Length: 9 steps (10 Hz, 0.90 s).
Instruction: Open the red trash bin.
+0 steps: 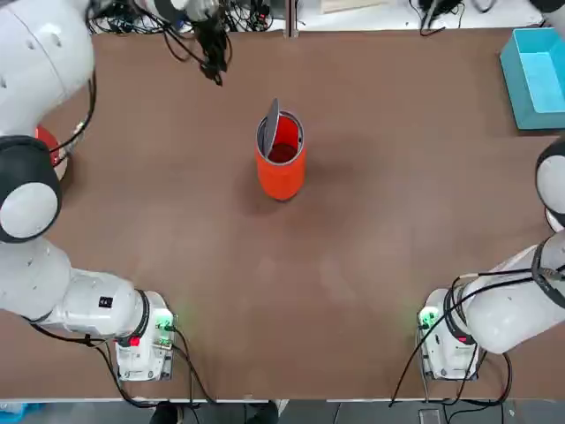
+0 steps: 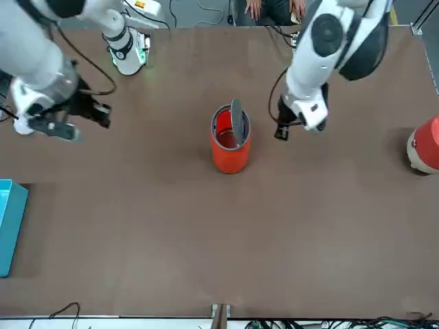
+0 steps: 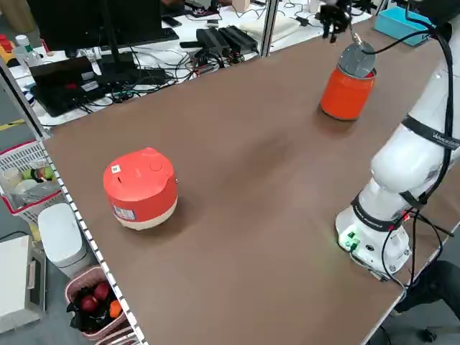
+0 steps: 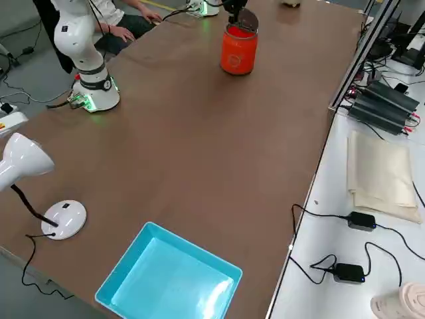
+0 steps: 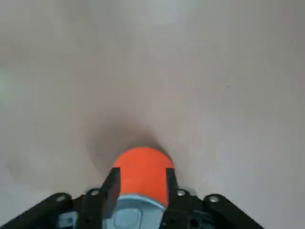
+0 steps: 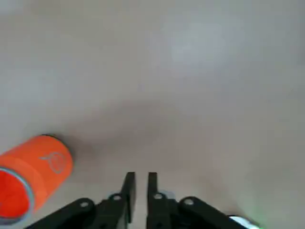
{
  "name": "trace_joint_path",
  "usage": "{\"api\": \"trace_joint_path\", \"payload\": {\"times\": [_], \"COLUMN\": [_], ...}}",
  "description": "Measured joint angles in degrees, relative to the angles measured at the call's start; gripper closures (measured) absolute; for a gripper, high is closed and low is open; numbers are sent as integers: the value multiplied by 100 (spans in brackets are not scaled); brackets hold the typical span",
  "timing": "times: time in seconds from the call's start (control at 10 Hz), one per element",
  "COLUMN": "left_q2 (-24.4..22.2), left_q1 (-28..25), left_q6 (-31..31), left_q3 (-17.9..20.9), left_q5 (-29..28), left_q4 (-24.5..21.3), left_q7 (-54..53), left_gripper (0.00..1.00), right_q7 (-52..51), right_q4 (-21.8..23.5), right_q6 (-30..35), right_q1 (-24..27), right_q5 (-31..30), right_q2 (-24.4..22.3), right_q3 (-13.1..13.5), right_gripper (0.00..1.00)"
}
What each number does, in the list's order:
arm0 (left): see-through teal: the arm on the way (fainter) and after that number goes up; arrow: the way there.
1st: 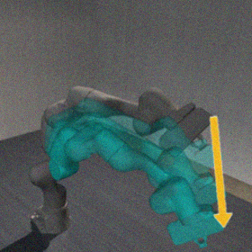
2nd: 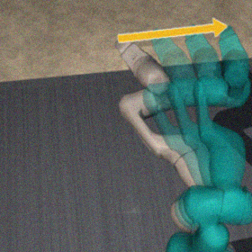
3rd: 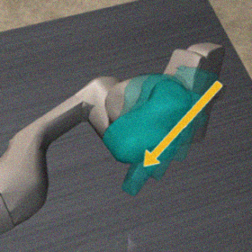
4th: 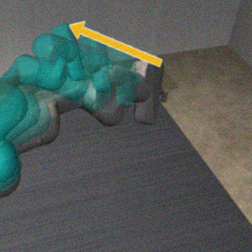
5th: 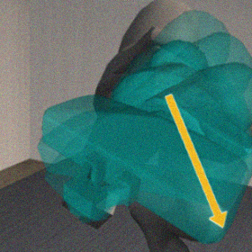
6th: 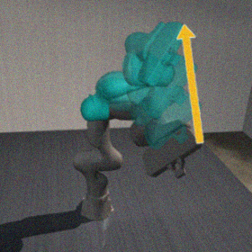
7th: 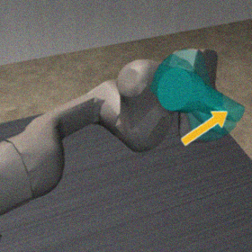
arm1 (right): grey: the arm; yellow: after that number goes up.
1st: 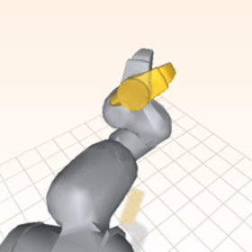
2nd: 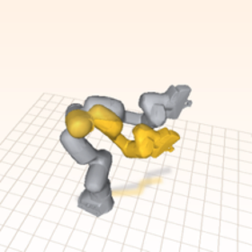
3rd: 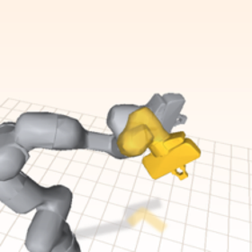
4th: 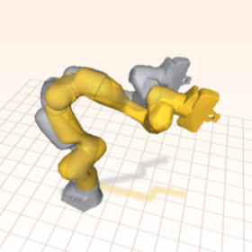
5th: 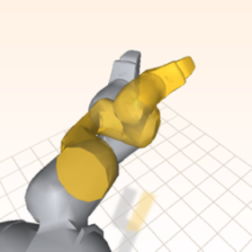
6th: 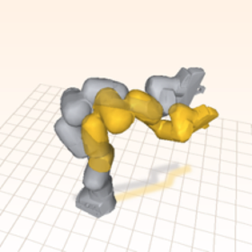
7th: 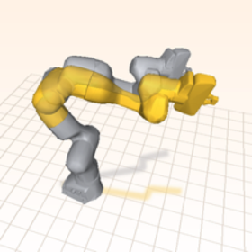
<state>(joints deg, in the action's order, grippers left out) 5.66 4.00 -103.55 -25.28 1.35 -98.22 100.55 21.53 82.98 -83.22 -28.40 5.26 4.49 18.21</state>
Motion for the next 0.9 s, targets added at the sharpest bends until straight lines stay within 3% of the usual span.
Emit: {"api": "trace_joint_path", "payload": {"times": [0.3, 0.4, 0.5, 0.7, 0.9], "left_q2": [-65, -95, -135, -198, -244], "left_q1": [-705, -942, -1128, -1183, -1178], "left_q6": [849, 1045, 1126, 1433, 1776], "left_q3": [19, 42, 192, 815, 1025], "left_q5": [-204, -329, -357, -357, -357], "left_q4": [580, 767, 942, 1237, 1470], "left_q7": [-2472, -3413, -4443, -6452, -8210], "left_gripper": [6, 0, 0, 0, 0], "right_q7": [-1528, -1884, -2213, -2634, -2672], "right_q4": [16, 18, 19, 38, 210], "right_q6": [49, 48, 44, 6, -247], "right_q1": [1089, 1348, 1557, 1841, 1862], "right_q5": [-157, -215, -279, -466, -552], "right_q2": [-275, -326, -359, -417, -515], "right_q3": [12, 11, 8, 6, -17], "right_gripper": [30, 15, 1, 0, 0]}}
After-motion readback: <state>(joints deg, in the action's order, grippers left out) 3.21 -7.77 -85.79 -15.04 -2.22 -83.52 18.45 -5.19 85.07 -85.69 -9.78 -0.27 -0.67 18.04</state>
